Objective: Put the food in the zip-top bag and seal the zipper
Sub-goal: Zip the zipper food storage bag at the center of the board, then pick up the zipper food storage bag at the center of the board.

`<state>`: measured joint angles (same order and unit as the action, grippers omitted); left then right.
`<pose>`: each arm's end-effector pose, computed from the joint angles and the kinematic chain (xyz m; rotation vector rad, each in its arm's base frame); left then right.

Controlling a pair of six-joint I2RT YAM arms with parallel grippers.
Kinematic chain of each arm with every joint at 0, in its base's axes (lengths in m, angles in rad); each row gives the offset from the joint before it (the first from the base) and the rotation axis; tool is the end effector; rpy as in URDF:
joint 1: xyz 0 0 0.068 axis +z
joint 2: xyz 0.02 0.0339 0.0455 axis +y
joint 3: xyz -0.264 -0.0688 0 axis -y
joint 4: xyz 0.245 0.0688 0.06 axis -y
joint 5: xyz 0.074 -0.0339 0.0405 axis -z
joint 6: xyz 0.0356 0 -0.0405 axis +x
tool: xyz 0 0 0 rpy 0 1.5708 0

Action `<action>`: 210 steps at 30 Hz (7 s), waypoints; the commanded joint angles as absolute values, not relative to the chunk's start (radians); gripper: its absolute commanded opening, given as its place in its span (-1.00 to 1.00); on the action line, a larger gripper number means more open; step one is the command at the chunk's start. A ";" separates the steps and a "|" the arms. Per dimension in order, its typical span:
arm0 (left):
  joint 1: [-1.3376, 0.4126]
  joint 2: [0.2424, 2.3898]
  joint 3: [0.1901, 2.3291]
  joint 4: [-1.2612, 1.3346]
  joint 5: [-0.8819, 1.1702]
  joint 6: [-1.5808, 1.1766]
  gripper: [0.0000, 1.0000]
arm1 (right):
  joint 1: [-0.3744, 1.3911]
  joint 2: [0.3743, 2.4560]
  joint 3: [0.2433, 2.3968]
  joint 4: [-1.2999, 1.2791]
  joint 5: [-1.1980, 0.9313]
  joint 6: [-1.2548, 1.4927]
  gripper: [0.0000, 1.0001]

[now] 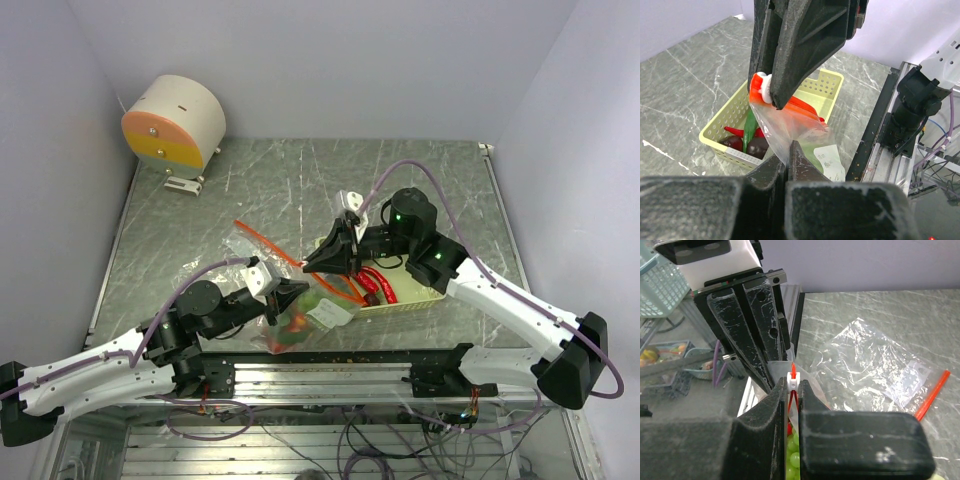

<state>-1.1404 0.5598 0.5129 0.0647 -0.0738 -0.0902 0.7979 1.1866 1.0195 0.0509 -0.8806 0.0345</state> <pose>0.0664 -0.1382 0.3041 0.7620 1.4371 -0.9061 0.1679 0.2115 0.3655 -1.2892 1.3064 1.3385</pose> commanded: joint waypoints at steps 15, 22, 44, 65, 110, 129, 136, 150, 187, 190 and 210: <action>-1.143 0.652 0.555 0.188 0.020 -0.026 -0.86 | 0.787 1.203 1.039 0.020 -0.993 0.031 -1.00; -1.143 0.591 0.591 0.059 -0.077 -0.074 -0.86 | 0.758 1.191 1.033 -0.025 -0.941 0.001 -1.00; -1.143 0.596 0.620 0.041 -0.123 -0.104 -0.80 | 0.737 1.242 1.012 0.086 -1.036 0.089 -1.00; -1.143 0.593 0.674 -0.012 -0.093 -0.084 -0.86 | 0.736 1.209 1.007 0.000 -1.049 0.003 -1.00; -1.143 0.129 0.762 -0.161 -0.779 -0.153 -0.86 | 0.706 1.294 0.961 -0.073 -0.748 -0.034 -0.31; -1.143 0.517 0.587 0.795 -1.241 0.389 -0.86 | 0.698 1.450 1.134 -0.054 -0.367 0.228 0.88; -1.140 0.656 0.473 1.354 -1.309 0.782 -0.86 | 0.700 1.643 1.235 -0.057 -0.373 0.213 0.68; -1.140 0.651 0.576 1.060 -1.273 0.688 -0.86 | 0.790 2.077 1.480 -0.144 -0.205 0.191 0.53; -1.137 0.521 0.585 0.717 -1.288 0.549 -0.86 | 0.863 1.587 1.209 0.017 0.147 0.277 -1.00; -1.138 0.542 0.579 0.749 -1.305 0.566 -0.86 | 0.858 1.595 1.252 -0.053 0.104 0.249 -1.00; -1.137 0.482 0.692 0.516 -1.278 0.464 -0.87 | 0.901 2.130 1.604 -0.246 0.146 0.249 0.84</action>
